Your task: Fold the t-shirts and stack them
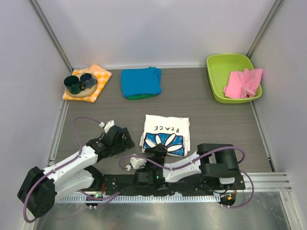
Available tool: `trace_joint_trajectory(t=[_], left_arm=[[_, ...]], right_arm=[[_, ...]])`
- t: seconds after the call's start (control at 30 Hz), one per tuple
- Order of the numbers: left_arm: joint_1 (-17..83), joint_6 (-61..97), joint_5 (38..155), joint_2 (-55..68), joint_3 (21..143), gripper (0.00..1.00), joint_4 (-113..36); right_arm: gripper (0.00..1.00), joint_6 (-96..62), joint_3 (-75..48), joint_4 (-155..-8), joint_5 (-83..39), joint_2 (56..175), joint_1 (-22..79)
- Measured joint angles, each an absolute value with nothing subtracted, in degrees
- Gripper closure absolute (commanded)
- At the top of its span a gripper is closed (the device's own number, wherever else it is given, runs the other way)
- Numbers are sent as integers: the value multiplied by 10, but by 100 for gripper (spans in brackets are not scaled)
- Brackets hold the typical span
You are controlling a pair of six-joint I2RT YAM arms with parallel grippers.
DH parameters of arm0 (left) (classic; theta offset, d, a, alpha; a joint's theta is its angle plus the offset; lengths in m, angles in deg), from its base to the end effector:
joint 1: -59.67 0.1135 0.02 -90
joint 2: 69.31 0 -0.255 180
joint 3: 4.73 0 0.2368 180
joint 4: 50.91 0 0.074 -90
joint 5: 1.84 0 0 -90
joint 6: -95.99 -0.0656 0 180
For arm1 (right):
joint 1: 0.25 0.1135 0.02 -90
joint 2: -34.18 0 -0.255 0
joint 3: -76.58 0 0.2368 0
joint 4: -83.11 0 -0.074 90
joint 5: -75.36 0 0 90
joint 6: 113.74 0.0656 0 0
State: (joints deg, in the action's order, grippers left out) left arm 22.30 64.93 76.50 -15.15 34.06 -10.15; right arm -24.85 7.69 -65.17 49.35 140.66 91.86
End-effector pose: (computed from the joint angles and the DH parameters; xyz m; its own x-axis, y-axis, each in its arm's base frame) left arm 0.1480 -0.0963 0.1427 -0.7730 -0.4653 -0.4313 -0.3048 0.8685 -0.3908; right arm 0.0473 0.3182 0.1174 0.0432 -0.9405 -0.3370 -0.4492 0.2830 -0.8474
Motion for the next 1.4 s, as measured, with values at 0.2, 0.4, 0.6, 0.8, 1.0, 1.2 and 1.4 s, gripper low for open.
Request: trace_joint_trajectory(t=[0.2,0.4,0.6,0.8,1.0,1.2,1.4], left_arm=[[237,639,776,-126,346,0,-135],[251,629,791,-96,354,0,-169],[263,622,805,-81,356,0,-195],[271,616,817,-64,358,0,-225],[272,614,839,-37,363,0,-265],[274,634,901,-9,351,0,-353],[275,689,988,28,306,0,-513]], right_arm=[[1,-274,78,-697,483,1406,882],[28,-288,68,-732,467,1419,858],[75,-285,67,-753,429,1438,848],[99,-277,67,-750,420,1445,847],[99,-266,68,-741,417,1436,846],[99,-247,78,-688,407,1365,845],[99,-221,69,-630,407,1289,843]])
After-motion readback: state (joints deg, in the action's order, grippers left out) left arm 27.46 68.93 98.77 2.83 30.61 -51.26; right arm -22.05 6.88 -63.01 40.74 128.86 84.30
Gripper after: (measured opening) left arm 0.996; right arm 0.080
